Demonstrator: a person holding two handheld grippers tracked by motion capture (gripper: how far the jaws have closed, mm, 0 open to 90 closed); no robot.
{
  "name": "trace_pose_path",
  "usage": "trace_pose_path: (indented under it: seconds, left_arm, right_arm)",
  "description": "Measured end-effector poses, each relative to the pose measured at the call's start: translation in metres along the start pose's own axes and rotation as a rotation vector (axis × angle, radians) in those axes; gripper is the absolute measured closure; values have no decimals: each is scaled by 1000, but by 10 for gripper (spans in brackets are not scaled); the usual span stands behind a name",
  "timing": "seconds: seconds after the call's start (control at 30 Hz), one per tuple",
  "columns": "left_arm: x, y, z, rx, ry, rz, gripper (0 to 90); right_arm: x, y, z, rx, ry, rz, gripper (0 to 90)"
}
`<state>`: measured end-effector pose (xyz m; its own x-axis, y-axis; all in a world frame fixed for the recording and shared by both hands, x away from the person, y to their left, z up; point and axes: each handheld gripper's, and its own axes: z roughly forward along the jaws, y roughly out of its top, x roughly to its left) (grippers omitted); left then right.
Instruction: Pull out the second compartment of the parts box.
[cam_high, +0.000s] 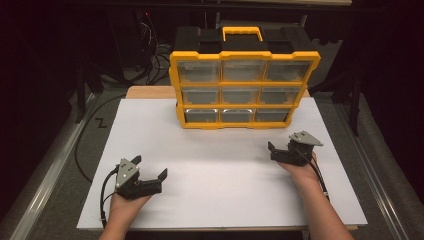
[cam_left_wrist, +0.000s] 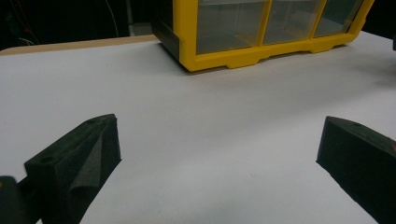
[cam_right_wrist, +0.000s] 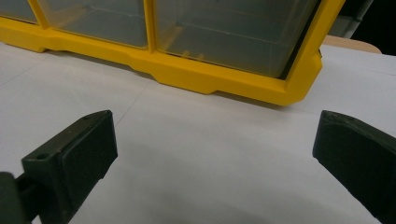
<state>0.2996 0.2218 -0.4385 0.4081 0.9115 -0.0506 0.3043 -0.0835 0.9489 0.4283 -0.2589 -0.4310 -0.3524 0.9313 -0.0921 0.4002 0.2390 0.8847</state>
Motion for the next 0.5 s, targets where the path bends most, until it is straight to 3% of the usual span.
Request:
trace_pose_path:
  seconds: [0.17, 0.4, 0.5]
  left_arm:
    - [0, 0, -2, -9, 10, 4, 5]
    - [-1, -1, -1, -8, 7, 16, 5]
    - [-3, 0, -2, -1, -4, 37, 5]
  right_arm:
    - [-4, 3, -5, -8, 3, 6, 9]
    - [-7, 4, -24, -33, 15, 1, 9]
    - [-8, -3, -29, -60, -11, -3, 9]
